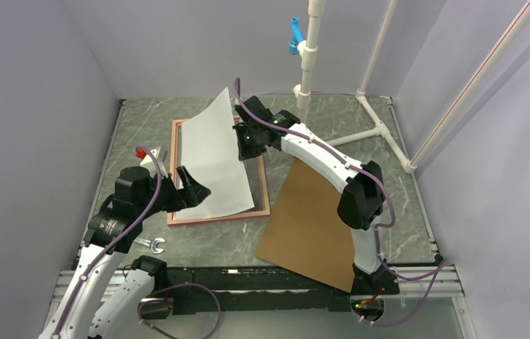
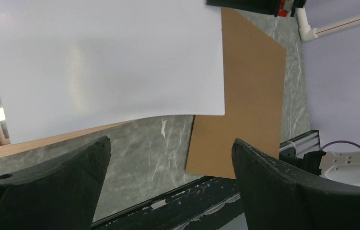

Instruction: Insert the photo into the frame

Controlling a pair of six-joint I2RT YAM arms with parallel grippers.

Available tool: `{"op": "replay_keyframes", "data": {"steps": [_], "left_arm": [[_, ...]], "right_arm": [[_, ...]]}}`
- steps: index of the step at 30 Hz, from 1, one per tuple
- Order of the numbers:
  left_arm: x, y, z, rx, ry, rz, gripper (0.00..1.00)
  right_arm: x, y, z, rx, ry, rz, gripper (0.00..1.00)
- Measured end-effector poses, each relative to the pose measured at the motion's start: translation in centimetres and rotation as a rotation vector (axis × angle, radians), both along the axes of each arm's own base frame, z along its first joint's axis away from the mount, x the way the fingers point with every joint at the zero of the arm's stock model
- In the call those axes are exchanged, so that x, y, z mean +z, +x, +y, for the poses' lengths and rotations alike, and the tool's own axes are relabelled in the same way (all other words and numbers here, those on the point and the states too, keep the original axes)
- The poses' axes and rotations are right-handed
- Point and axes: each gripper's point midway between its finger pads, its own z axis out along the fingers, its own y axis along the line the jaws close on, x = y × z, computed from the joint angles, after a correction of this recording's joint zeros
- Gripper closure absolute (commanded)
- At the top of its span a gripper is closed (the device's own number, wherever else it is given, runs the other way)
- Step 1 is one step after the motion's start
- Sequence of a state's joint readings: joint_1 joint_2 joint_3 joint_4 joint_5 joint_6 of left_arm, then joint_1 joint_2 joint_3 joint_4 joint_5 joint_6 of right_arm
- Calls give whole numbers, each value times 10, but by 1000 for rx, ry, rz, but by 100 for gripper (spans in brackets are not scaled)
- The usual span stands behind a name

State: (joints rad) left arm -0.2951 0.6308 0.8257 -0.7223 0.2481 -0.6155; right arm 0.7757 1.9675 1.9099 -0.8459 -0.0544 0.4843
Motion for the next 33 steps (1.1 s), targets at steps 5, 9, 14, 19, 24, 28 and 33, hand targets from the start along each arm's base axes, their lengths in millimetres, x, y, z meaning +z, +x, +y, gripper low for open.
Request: {"op": "replay_keyframes", "data": {"steps": [5, 9, 14, 19, 24, 28, 33], "left_arm": [[0, 0, 0, 0, 0, 0, 1], [0, 0, 0, 0, 0, -1, 1], [2, -1, 1, 2, 0, -11, 1], [2, -2, 2, 7, 3, -14, 1], [2, -2, 3, 8, 4, -12, 0], [1, -2, 3, 7, 7, -12, 1], [-2, -1, 2, 6, 11, 1, 1]], "right_arm": [[-11, 17, 7, -3, -39, -2, 100], [-15, 31, 14, -10, -35, -3, 100], [-20, 45, 5, -34, -31, 17, 100], [-24, 58, 2, -43, -16, 40, 100], [-34, 61, 7, -17, -5, 72, 100], [-41, 53, 10, 11, -2, 114, 100], [-40, 44, 13, 49, 17, 147, 100]]}}
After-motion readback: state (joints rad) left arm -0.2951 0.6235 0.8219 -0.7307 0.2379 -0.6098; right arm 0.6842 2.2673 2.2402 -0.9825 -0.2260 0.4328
